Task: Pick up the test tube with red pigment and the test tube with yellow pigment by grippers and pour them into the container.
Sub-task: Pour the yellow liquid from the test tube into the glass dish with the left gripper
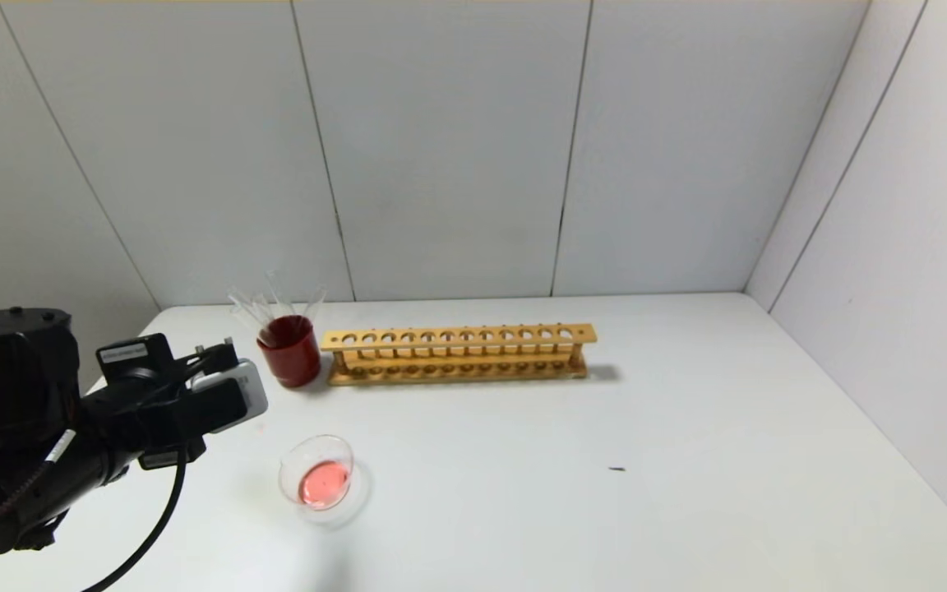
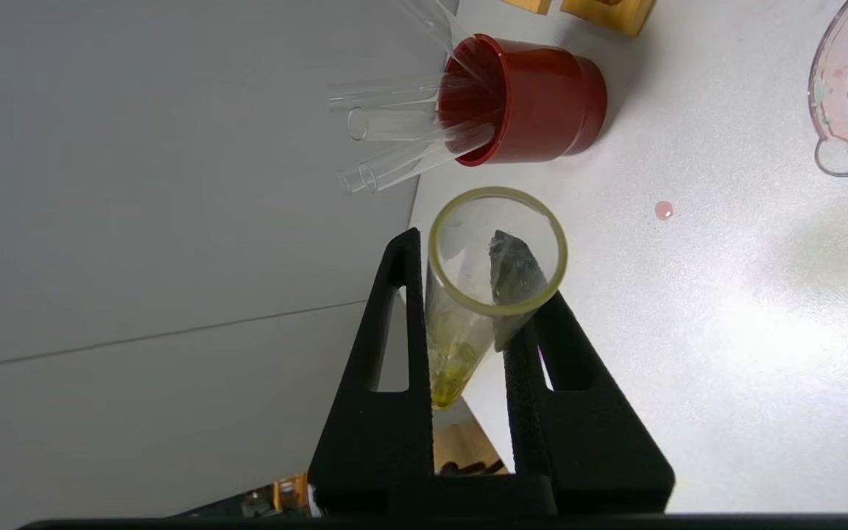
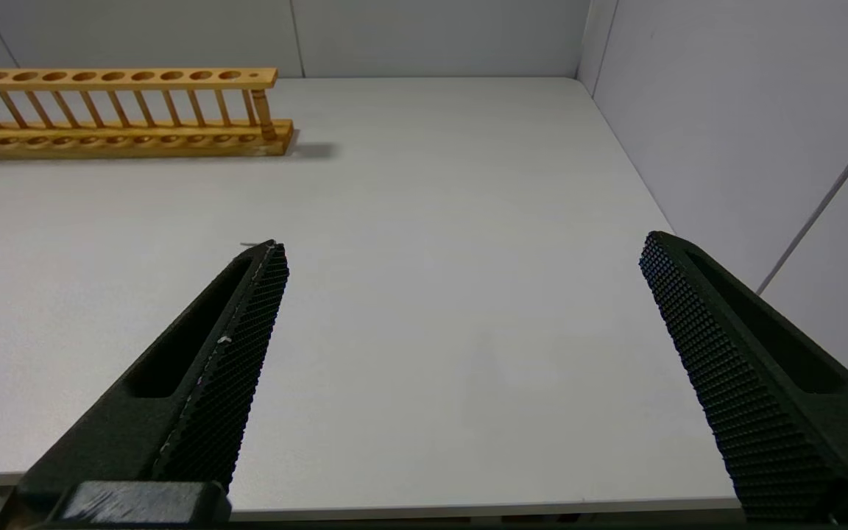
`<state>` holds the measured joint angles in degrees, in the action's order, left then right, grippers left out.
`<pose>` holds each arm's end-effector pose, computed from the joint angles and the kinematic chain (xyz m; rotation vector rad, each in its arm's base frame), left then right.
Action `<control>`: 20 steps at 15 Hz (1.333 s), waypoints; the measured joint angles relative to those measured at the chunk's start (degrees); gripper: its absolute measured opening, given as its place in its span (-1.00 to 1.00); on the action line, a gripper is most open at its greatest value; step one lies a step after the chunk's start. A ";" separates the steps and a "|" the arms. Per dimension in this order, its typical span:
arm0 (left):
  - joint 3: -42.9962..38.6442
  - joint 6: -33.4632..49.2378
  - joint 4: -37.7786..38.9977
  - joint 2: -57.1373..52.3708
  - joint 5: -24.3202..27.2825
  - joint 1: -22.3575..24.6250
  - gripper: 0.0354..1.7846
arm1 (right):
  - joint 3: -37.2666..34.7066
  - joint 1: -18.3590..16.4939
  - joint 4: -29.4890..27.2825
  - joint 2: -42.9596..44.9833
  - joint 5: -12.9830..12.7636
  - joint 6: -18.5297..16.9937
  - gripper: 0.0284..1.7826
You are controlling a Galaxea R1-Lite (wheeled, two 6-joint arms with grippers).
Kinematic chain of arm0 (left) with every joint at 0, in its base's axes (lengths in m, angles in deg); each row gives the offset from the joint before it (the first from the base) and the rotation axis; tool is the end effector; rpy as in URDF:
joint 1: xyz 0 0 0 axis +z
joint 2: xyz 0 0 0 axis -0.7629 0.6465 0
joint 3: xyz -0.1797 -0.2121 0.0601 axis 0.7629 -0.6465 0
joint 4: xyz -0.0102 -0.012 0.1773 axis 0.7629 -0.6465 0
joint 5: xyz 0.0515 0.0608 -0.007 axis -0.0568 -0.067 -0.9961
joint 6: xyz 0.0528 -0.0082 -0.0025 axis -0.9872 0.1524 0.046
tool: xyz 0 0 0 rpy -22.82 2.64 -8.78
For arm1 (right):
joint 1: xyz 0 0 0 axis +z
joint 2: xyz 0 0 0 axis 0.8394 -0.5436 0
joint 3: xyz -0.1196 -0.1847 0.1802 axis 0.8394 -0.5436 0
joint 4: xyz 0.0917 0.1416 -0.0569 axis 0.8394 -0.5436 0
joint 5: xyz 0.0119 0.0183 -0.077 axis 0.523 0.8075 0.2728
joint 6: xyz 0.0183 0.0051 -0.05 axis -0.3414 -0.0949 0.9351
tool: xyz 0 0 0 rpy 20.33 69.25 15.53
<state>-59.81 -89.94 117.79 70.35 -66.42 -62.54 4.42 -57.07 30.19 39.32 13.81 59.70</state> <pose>0.2314 -0.0450 0.1399 1.2908 0.2086 -0.2597 0.0103 0.0001 0.0750 0.0048 0.0041 0.0038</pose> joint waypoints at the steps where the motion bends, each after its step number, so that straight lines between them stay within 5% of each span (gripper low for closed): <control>1: -0.33 0.11 0.71 0.72 0.11 -0.27 -0.67 | 0.00 0.00 0.00 0.00 0.00 0.00 0.96; 14: 2.65 0.94 1.78 8.20 0.32 -5.42 -0.67 | 0.00 0.00 0.00 0.00 0.02 0.00 0.96; 20: 1.43 -4.99 14.03 14.47 0.72 -6.31 -0.67 | 0.00 0.00 0.00 0.00 0.02 0.00 0.96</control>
<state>-58.39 -94.92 131.82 84.82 -65.70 -68.85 4.42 -57.07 30.19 39.32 13.83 59.70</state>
